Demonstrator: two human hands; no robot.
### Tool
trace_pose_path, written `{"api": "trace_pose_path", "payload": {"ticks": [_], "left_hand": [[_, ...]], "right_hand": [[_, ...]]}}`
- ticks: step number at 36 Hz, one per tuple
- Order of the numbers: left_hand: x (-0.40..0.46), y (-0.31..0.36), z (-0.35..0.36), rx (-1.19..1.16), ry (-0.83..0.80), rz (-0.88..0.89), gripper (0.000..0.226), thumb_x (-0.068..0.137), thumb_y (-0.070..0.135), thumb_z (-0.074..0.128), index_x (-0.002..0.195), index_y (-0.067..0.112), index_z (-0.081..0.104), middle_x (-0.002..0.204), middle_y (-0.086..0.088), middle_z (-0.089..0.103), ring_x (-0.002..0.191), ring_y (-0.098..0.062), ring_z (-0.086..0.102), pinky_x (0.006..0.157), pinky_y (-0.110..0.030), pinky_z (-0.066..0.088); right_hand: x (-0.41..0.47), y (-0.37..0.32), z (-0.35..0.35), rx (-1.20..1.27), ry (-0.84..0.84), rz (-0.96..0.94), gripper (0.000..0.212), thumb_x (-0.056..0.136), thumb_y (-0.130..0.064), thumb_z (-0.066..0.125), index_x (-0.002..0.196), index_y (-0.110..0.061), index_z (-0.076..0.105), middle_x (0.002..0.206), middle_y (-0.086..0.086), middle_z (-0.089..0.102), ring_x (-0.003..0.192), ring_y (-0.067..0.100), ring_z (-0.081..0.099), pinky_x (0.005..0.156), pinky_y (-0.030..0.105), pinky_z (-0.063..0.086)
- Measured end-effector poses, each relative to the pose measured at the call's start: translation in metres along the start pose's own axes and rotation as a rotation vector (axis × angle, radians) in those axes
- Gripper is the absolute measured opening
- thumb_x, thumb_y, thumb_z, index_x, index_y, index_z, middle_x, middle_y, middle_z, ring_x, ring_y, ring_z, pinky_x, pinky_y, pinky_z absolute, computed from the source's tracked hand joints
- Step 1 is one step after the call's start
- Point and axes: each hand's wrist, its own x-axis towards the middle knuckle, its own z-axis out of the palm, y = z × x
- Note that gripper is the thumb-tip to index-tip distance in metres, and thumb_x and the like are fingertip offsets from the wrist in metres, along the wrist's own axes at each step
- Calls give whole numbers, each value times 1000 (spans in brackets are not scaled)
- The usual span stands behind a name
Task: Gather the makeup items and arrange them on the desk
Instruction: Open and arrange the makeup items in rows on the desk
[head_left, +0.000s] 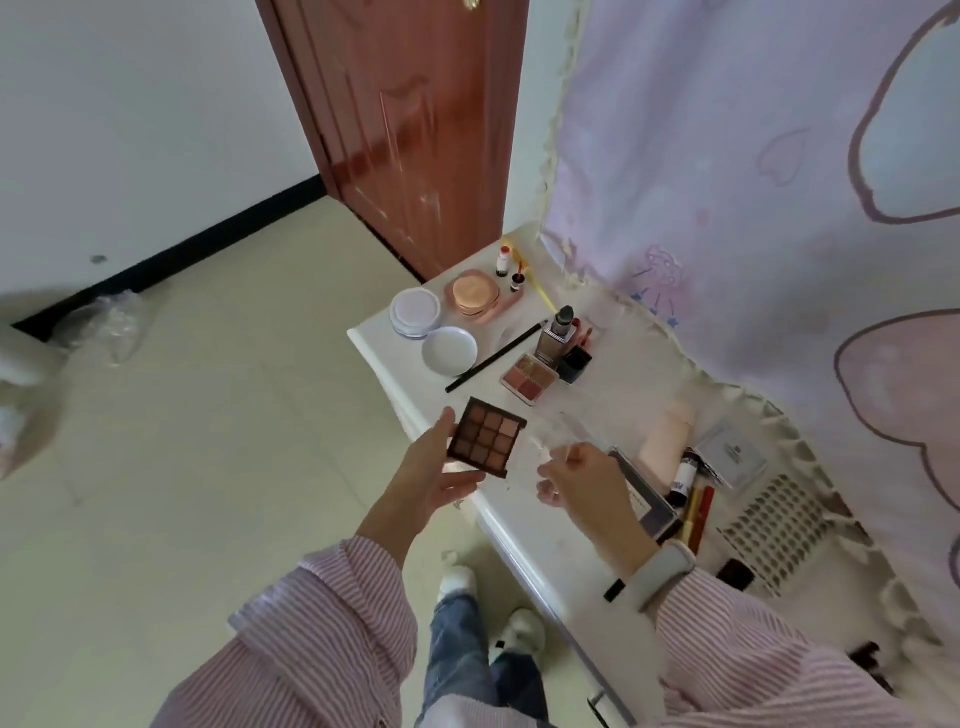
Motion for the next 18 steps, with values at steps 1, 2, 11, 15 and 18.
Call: {"api": "trace_pose_path", "payload": {"ticks": [1,2,11,15,18], "left_hand": [[7,4,2,30,18,21,34,95,45,44,108,17,55,103,-5,63,91,-30,65,83,-36,52],[14,6,3,75,40,42,31,95,42,45,111,17,54,103,-3,63,91,-28,65,83,-36,52],[53,9,6,483,207,311,9,82,11,51,77,6,56,87,-28,61,72,-29,57,74,-46,53],[60,6,8,657,233,345,37,86,16,52,118,-3,52,126,-25,47,107,-36,53,83,-37,46],[58,5,9,687,229,399,42,91,17,49,132,8,44,132,-9,43,108,-22,53,84,-24,35]], "right_hand": [[6,0,4,63,8,29,4,84,-3,57,87,-6,57,81,10,62,69,19,62,73,32,54],[12,-1,8,84,32,52,6,83,-2,57,81,-8,57,78,11,61,68,20,61,71,33,53],[41,-7,35,103,56,125,24,81,3,49,62,-9,42,62,11,43,54,17,52,62,32,46],[43,-9,41,95,49,141,19,82,-1,46,64,-8,43,65,12,54,56,16,59,71,34,49],[41,-12,39,50,50,112,11,86,-7,46,78,-5,53,70,5,62,59,10,60,67,24,49]]}}
